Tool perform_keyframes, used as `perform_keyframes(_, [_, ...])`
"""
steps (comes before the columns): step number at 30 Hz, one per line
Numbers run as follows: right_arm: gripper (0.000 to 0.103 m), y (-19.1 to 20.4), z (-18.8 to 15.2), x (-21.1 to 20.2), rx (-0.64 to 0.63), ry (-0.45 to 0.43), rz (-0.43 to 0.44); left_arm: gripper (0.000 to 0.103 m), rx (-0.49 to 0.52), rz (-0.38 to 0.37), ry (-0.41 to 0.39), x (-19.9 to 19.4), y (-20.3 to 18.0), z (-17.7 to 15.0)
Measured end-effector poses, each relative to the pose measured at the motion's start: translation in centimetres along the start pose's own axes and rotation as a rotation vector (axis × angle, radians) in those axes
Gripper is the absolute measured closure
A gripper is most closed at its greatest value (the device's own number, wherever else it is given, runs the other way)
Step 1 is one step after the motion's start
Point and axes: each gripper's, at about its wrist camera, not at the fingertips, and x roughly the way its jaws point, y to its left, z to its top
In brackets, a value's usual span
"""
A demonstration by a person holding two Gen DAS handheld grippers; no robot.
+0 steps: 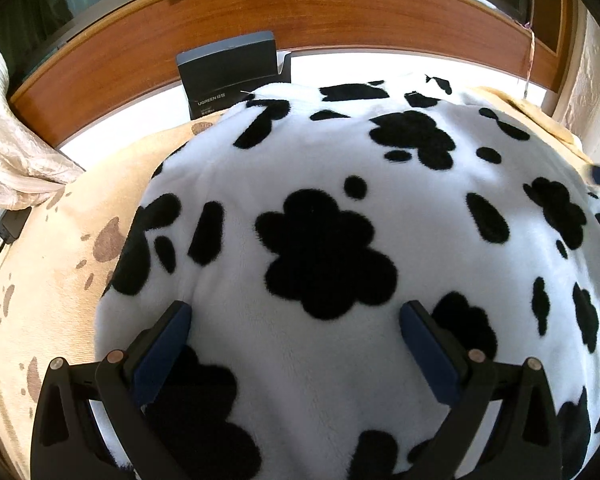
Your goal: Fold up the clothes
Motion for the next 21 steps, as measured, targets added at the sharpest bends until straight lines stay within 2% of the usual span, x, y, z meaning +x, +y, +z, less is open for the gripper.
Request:
perform_keyframes(4, [0.002,-2.6,-3.4,-8.4,0.007,-0.118,-0.080,0.000,0.004,0.006,0.001,-0.1,-0.1,0.1])
perform_keyframes(7, [0.002,-6.3,-7.5,-13.8,0.109,-0.175,-0.116,0.000,0.005,0.007,0.014,0.0,-0.1,0.2])
perform_keyframes(10, [0.002,-9.1,-12.0,-17.9,0.214,-0.210,-0.154,0.000,0.003,0.020,0.049,0.0,-0.2,0.6])
perform_keyframes(12, [0.002,-9.6,-14.7,-19.7,0.218,-0.214,-0.215,0.000,-0.020,0.054,0.082,-0.5,-0.8,0.9])
perform_keyframes(13, [0.002,-9.5,-15.7,-20.2,0.205,-0.214,-0.249,0.000,-0.054,0.060,0.074,-1.4,-1.3,0.9])
perform_keyframes(14, [0.002,-9.2,-16.7,-20.6,0.185,-0.216,-0.285,0.000,-0.089,0.043,0.061,-2.2,-1.8,0.9])
perform_keyframes(15, [0.002,-8.9,-17.5,-20.8,0.165,-0.216,-0.307,0.000,-0.127,-0.026,0.039,-3.2,-2.5,0.8])
perform_keyframes(18, [0.002,-7.9,-19.0,-21.0,0.106,-0.209,-0.332,0.000,-0.170,-0.290,0.036,-5.9,-6.7,0.0])
perform_keyframes(19, [0.002,-7.5,-19.2,-20.7,0.086,-0.201,-0.337,0.000,-0.130,-0.321,0.057,-6.3,-8.9,-0.2])
perform_keyframes(21, [0.002,-6.5,-19.3,-19.9,0.040,-0.178,-0.351,0.000,-0.031,-0.322,0.089,-6.8,-12.9,-0.7])
